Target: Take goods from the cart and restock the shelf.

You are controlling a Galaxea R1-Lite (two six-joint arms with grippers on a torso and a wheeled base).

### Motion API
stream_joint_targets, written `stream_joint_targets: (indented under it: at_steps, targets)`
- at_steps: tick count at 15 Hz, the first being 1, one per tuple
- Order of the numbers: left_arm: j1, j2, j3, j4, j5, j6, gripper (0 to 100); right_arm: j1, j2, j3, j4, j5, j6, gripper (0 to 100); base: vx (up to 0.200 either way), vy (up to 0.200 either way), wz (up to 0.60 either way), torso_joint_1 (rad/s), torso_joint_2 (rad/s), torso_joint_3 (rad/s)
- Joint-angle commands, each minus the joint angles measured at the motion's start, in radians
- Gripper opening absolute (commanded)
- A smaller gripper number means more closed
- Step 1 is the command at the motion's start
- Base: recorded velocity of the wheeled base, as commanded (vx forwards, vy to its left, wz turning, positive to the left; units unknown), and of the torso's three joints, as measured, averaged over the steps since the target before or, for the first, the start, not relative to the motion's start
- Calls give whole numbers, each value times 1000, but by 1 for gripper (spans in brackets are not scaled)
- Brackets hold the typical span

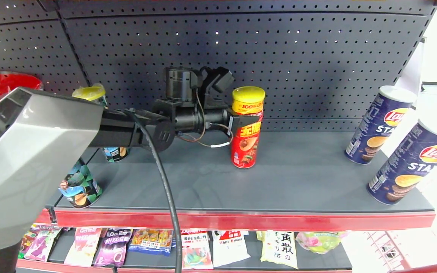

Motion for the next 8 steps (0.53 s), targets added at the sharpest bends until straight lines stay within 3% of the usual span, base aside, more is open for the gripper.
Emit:
stream_joint_targets:
  at_steps: [1, 2, 5, 6, 8]
  targets:
    - [1, -110, 84, 17, -71, 3, 0, 0, 1, -5, 0, 1, -1, 0, 0, 0, 0, 0, 0, 0]
    - [-2, -148, 126, 31, -93, 11, 0, 0, 1, -5, -2, 1, -1, 0, 0, 0, 0, 0, 0, 0]
    - [2, -189, 225, 42, -166, 162, 0, 0, 0, -5, -2, 1, -1, 0, 0, 0, 0, 0, 0, 0]
    - [-1, -209, 265, 42, -185, 182, 0, 0, 0, -5, -2, 1, -1, 0, 0, 0, 0, 0, 0, 0]
    - [-5, -243, 320, 40, -193, 184, 0, 0, 0, -6, -2, 1, -1, 0, 0, 0, 0, 0, 0, 0]
